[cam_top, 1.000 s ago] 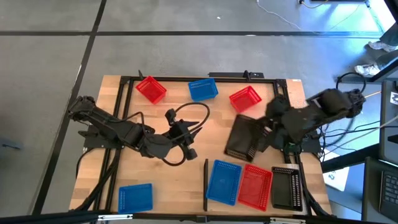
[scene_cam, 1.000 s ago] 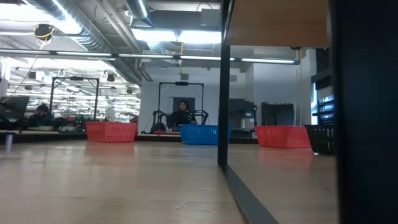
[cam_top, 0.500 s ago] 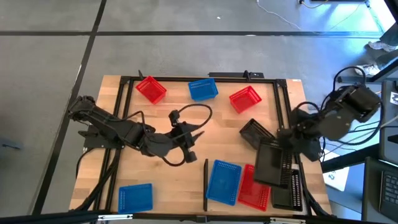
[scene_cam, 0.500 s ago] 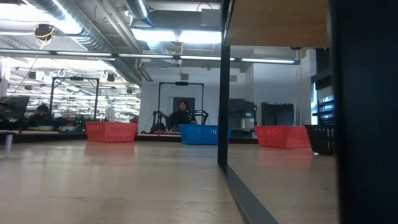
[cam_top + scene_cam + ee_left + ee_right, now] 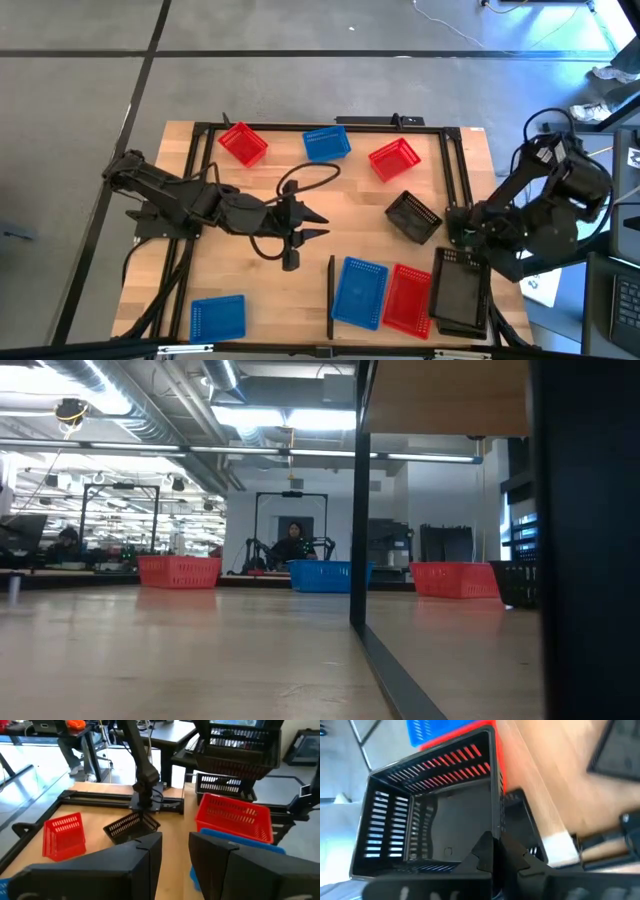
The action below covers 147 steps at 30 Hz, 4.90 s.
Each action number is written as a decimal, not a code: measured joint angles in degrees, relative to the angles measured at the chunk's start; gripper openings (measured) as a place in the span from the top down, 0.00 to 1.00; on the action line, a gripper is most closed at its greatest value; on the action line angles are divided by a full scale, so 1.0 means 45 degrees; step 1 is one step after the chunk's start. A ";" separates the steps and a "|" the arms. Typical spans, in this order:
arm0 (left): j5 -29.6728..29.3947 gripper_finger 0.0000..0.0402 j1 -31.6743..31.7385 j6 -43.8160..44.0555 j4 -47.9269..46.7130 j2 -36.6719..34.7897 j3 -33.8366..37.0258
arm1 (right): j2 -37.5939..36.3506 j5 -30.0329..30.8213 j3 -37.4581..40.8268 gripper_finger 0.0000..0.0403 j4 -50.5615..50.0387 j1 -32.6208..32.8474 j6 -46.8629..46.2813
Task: Stack baskets on shelf by color
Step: Stack the left black bin on top of the black bin on the shelf, then stack the right red bin on top of the red bin on the shelf
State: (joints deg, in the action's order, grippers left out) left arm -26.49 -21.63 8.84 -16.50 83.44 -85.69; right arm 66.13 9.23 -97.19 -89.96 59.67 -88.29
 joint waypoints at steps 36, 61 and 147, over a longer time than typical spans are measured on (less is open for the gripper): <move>0.0590 0.78 0.0636 0.0425 0.0021 0.0013 0.0000 | 0.0019 -0.0160 0.2357 1.00 0.0104 0.2561 -0.1921; 0.0585 0.78 0.0636 0.0588 0.0021 0.0018 -0.0005 | 0.0029 0.0071 0.2352 0.84 0.0181 0.2551 -0.0539; 0.0890 0.78 0.0636 0.2769 -0.2804 -0.0358 -0.0010 | 0.0175 0.5181 0.2134 0.98 0.0783 0.2527 0.1077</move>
State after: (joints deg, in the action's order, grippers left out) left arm -22.49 -18.76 21.30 -29.11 81.83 -85.73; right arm 66.92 32.55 -87.59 -86.44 71.05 -83.44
